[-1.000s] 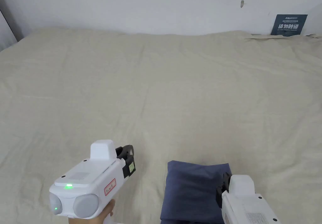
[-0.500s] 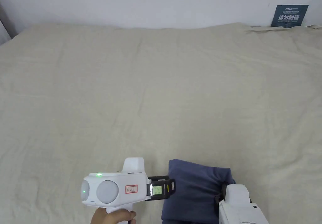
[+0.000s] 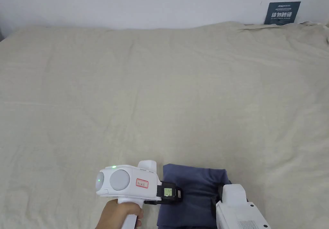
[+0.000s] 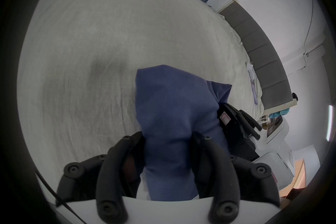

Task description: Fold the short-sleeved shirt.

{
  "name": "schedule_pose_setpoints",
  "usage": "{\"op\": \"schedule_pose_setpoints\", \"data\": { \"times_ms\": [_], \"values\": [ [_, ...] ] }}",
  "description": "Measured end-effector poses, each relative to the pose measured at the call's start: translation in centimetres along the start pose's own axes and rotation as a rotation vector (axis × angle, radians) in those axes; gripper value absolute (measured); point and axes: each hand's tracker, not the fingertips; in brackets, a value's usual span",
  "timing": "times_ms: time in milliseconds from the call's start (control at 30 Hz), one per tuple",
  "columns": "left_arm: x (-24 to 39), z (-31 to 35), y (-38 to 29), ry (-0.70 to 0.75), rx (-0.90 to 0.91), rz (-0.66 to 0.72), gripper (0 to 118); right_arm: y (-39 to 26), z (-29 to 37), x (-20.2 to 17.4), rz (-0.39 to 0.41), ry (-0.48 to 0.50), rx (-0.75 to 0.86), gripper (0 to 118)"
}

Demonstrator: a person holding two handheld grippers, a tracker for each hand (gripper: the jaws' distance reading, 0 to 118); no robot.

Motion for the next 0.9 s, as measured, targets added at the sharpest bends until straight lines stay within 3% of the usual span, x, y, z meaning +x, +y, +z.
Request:
{"op": "schedule_pose_setpoints", "data": {
  "times_ms": [100, 233, 533, 900],
  "values": [
    [-0.1, 0.0, -0.1, -0.026, 0.005, 0.023, 30, 0.7, 0.2, 0.4, -0.001, 0.022, -0.017, 0],
    [0.3, 0.7, -0.4, -0.021, 0.028, 0.000, 23, 2.7, 2.0, 1.3, -0.040, 0.057, 0.024, 0],
    [-0.9, 6.4, 1.8, 0.011, 0.087, -0.085, 22, 10.0, 8.4, 3.6, 0.010, 0.034, 0.282, 0],
    [-11.9, 19.7, 6.1, 0.274, 0.165, -0.099, 22, 13.7, 10.9, 3.3, 0.021, 0.021, 0.375, 0]
  ]
}}
